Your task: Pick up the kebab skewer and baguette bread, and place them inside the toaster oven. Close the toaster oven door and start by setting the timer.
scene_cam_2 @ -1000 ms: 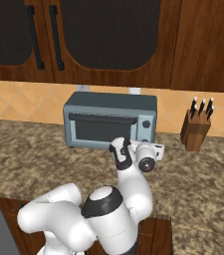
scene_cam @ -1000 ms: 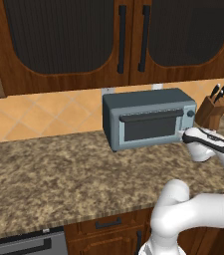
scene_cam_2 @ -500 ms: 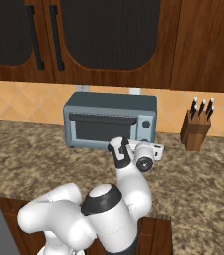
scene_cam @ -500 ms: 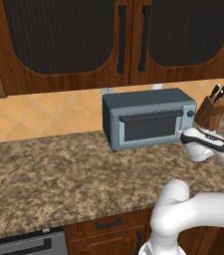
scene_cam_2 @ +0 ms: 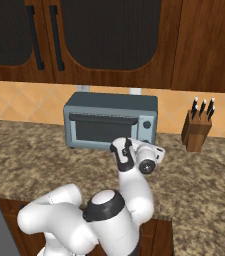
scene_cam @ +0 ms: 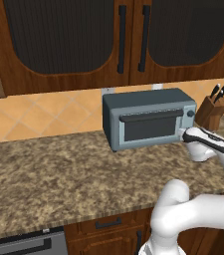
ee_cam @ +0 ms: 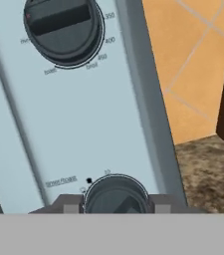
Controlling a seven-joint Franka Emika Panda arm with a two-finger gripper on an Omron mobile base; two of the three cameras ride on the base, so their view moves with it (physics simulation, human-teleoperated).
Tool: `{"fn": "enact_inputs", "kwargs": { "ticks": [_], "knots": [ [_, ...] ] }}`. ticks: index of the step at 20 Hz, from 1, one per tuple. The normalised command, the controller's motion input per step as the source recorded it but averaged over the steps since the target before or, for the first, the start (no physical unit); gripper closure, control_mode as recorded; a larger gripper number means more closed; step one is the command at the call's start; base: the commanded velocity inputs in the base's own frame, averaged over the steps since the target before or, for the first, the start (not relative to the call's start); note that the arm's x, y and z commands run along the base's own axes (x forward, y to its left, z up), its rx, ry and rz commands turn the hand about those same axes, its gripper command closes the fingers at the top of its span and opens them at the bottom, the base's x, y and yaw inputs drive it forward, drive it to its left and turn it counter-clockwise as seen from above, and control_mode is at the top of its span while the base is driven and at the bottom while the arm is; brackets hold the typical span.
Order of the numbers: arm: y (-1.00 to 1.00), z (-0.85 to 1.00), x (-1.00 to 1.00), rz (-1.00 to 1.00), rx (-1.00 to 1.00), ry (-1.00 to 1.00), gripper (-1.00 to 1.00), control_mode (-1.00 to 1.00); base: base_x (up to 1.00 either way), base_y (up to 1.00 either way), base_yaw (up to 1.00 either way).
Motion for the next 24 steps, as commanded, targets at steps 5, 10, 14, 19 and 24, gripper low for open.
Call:
{"fn": "enact_inputs", "kwargs": {
  "ticks": [5, 10, 14, 19, 24],
  "knots": [
    [-0.01, -0.09, 0.00, -0.02, 0.22, 0.00, 1.00, -1.00, 0.00, 0.00, 0.00],
    [-0.02, -0.14, 0.00, 0.00, 0.23, 0.00, 1.00, -1.00, 0.00, 0.00, 0.00],
    [0.00, -0.13, 0.00, 0.00, 0.23, 0.00, 1.00, -1.00, 0.00, 0.00, 0.00],
    [0.00, -0.14, 0.00, 0.00, 0.22, 0.00, 1.00, -1.00, 0.00, 0.00, 0.00],
    [0.00, -0.09, 0.00, -0.01, 0.22, 0.00, 1.00, -1.00, 0.00, 0.00, 0.00]
  ]
}}
